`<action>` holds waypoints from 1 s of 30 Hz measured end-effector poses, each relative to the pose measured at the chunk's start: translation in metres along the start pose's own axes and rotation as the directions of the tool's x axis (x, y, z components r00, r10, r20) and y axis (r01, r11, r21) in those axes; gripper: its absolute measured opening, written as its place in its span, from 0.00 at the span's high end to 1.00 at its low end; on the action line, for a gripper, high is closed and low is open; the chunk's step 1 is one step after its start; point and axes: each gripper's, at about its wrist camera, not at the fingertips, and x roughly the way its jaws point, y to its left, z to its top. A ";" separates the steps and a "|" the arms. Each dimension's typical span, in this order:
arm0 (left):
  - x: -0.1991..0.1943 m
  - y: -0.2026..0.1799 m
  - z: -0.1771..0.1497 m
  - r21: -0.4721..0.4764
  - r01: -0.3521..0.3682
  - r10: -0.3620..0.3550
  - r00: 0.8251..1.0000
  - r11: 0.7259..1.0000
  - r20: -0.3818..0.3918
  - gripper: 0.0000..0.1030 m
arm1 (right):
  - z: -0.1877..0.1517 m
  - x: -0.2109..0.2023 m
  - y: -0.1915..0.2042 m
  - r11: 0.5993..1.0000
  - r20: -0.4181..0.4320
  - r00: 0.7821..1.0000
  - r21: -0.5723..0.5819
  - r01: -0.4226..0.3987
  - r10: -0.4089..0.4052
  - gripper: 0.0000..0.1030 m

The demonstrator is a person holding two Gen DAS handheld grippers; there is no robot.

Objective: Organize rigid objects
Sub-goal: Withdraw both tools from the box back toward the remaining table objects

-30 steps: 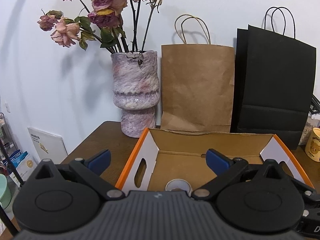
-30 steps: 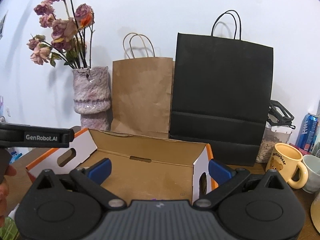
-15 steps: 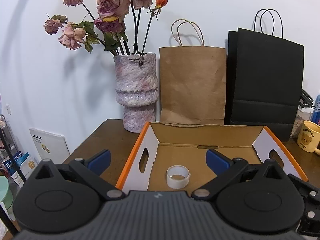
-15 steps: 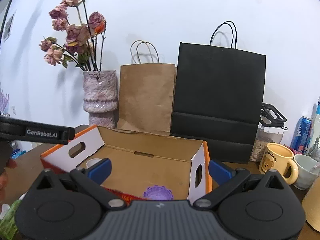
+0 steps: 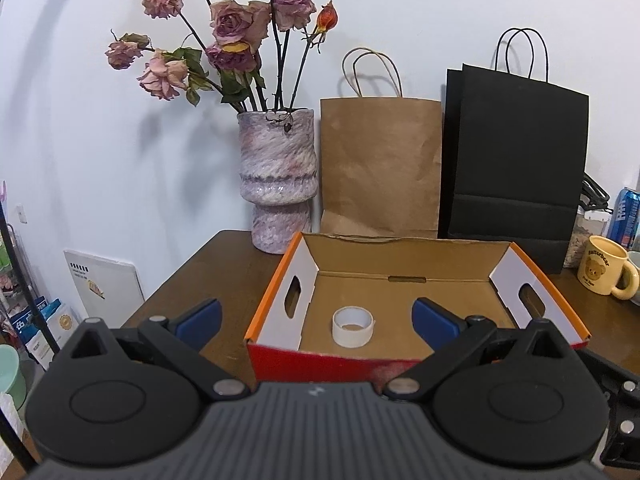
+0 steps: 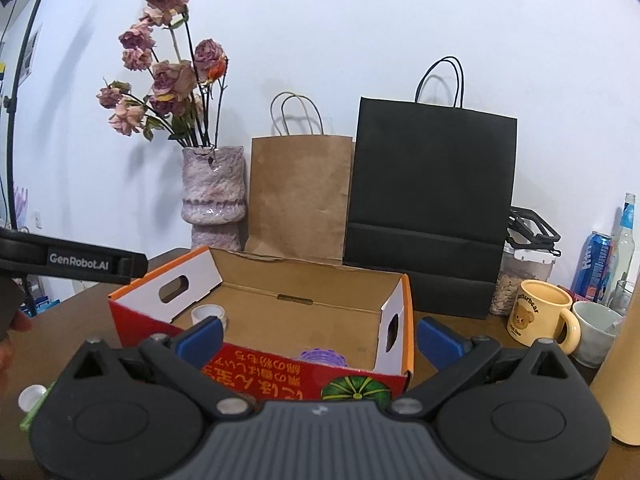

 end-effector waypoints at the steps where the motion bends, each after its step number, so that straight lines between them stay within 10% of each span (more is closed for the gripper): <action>1: -0.003 0.000 -0.002 0.001 -0.001 0.001 1.000 1.000 -0.001 0.00 | -0.001 -0.003 0.000 1.000 0.003 1.000 0.001 -0.003 0.003 0.00; 30: -0.076 0.022 -0.080 0.023 0.061 -0.058 0.993 0.998 -0.101 0.00 | -0.058 -0.083 -0.004 1.000 -0.063 0.998 -0.002 -0.021 0.021 0.00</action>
